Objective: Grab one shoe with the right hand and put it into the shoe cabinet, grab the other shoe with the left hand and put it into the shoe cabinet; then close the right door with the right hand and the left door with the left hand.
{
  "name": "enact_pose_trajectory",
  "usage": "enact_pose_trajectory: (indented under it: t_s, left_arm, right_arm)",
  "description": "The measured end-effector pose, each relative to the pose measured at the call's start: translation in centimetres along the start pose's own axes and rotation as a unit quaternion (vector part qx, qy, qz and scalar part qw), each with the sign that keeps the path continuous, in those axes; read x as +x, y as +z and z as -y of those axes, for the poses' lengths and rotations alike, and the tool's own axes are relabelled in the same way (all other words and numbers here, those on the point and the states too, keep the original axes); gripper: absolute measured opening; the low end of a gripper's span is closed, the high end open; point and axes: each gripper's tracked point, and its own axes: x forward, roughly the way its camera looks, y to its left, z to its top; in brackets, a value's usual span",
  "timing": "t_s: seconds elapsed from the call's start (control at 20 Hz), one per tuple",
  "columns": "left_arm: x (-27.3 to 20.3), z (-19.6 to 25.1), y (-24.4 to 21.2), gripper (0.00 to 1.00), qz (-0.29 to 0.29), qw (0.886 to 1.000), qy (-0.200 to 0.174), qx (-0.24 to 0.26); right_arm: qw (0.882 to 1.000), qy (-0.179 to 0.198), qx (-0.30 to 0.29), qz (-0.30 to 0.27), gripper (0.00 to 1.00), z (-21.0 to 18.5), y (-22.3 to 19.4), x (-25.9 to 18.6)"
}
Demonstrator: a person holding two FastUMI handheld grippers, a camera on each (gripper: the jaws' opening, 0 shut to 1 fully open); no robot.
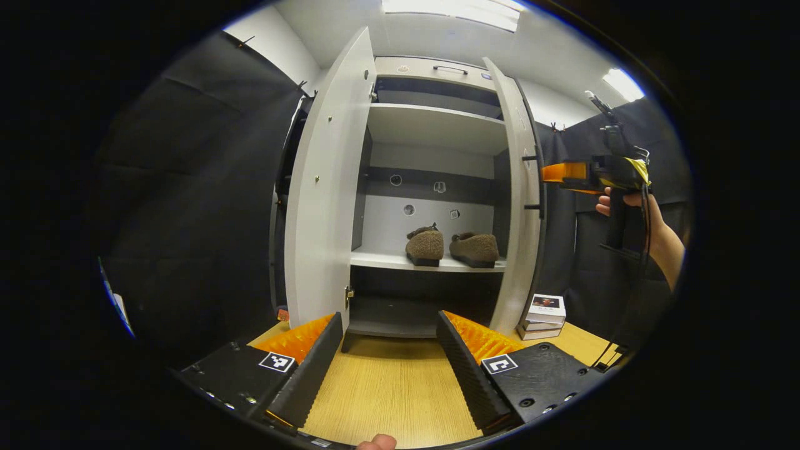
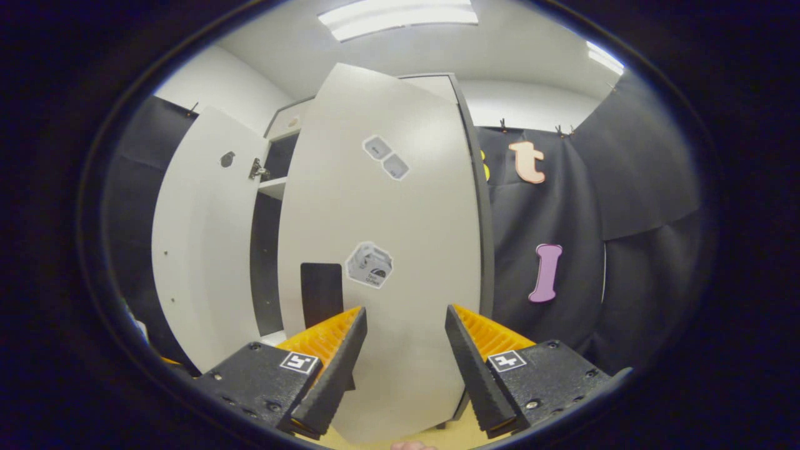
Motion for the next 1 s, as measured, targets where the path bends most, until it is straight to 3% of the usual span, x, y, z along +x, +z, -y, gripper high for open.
enact_pose_trajectory:
  t_s: [0.25,0.5,1.0]
  left_arm:
    - [-0.4,-0.3,0.4,0.93,0.005,1.000,0.003,-0.006]
    - [-0.6,-0.1,0.7,0.93,0.008,1.000,0.001,-0.009]
    - [0.1,1.6,0.4,0.93,0.004,0.999,-0.018,-0.027]
  right_arm:
    - [1.000,-0.020,-0.011,0.004,0.86,0.4,0.2,-0.4]
    - [0.999,-0.036,-0.019,0.012,0.86,1.1,0.4,-4.1]
    - [0.997,-0.065,-0.049,0.000,0.86,-0.8,-6.1,-11.5]
